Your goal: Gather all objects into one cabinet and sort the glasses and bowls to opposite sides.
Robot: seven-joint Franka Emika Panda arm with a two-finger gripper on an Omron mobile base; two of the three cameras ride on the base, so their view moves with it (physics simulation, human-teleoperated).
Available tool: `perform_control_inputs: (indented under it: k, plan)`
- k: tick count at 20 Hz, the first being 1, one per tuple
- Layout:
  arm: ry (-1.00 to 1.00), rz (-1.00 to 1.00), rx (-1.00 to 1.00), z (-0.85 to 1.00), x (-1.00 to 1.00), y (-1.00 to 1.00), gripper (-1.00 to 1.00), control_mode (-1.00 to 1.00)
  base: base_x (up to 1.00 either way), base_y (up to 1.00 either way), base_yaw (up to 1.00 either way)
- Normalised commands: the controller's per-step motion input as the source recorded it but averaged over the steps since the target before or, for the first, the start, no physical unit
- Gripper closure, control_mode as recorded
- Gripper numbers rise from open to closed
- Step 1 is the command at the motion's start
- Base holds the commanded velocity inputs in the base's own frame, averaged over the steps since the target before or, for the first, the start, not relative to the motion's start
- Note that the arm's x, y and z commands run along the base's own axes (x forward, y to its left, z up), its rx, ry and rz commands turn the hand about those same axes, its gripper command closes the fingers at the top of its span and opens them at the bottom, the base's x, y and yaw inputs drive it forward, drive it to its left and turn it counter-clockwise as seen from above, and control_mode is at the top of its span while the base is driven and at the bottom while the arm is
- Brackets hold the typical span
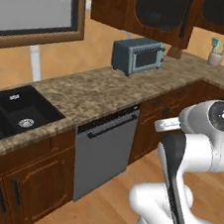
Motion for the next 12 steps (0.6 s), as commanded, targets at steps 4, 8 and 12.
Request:
perform_control_inputs:
  k: [4, 8, 12]
  plan:
    - [0.00, 0.00, 0.00, 0.00, 0.00, 0.00, -1.00, 1.00, -0.67, -0.80, 0.54]
    - [0.00, 0.00, 0.00, 0.00, 0.00, 0.00, -1.00, 1.00, -0.28, -0.98, 0.43]
    - [0.00, 0.00, 0.00, 0.00, 0.00, 0.00, -1.00, 1.00, -0.52, -1.00, 0.35]
